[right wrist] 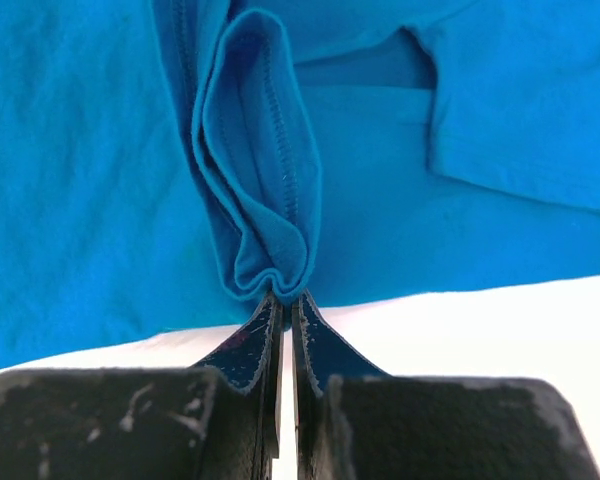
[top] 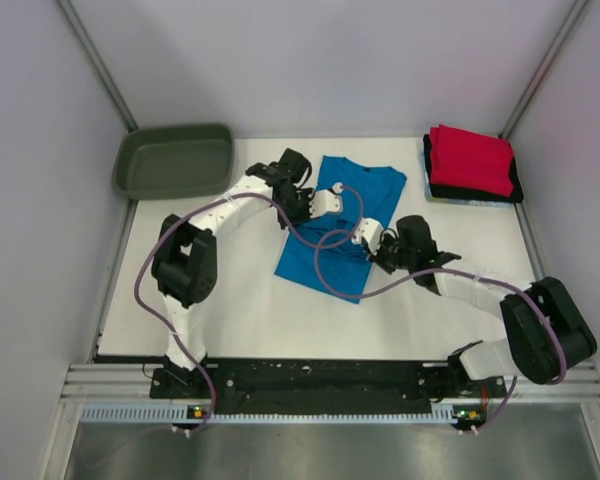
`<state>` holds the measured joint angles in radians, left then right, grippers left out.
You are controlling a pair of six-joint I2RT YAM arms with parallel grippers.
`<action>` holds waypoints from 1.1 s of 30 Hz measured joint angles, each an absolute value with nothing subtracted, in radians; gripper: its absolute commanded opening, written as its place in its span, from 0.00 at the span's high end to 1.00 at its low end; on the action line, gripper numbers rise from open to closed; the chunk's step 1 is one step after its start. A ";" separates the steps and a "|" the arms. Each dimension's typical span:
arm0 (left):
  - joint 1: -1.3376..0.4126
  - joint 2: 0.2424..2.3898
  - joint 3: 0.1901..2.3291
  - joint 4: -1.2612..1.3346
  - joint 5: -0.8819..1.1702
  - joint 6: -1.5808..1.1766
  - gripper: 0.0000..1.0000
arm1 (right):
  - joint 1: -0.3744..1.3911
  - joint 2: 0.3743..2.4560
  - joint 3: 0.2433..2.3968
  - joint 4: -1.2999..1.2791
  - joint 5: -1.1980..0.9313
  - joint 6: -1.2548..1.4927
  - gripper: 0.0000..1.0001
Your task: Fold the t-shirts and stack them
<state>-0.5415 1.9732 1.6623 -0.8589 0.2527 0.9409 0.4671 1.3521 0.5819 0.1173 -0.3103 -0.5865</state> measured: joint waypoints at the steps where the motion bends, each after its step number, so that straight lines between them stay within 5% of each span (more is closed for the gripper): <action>1: -0.541 1.981 1.671 -0.857 0.253 0.941 1.00 | 0.460 1.359 0.588 0.117 -0.310 -0.587 1.00; 21: -0.534 2.130 1.771 -0.784 0.215 0.941 1.00 | 0.421 1.513 0.739 0.001 -0.246 -0.668 1.00; 23: -0.534 2.136 1.776 -0.781 0.215 0.942 0.99 | 0.421 1.522 0.744 -0.005 -0.239 -0.671 0.94; 26: -0.534 2.141 1.780 -0.778 0.211 0.941 0.79 | 0.421 1.535 0.754 -0.020 -0.231 -0.670 0.76; 33: -0.533 2.169 1.821 -0.719 0.140 0.905 0.52 | 0.405 1.585 0.811 -0.041 -0.139 -0.662 0.67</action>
<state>-0.5335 2.1693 1.8214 -0.7189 0.1402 0.9054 0.4049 1.5852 0.8108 -0.0406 -0.1394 -0.6617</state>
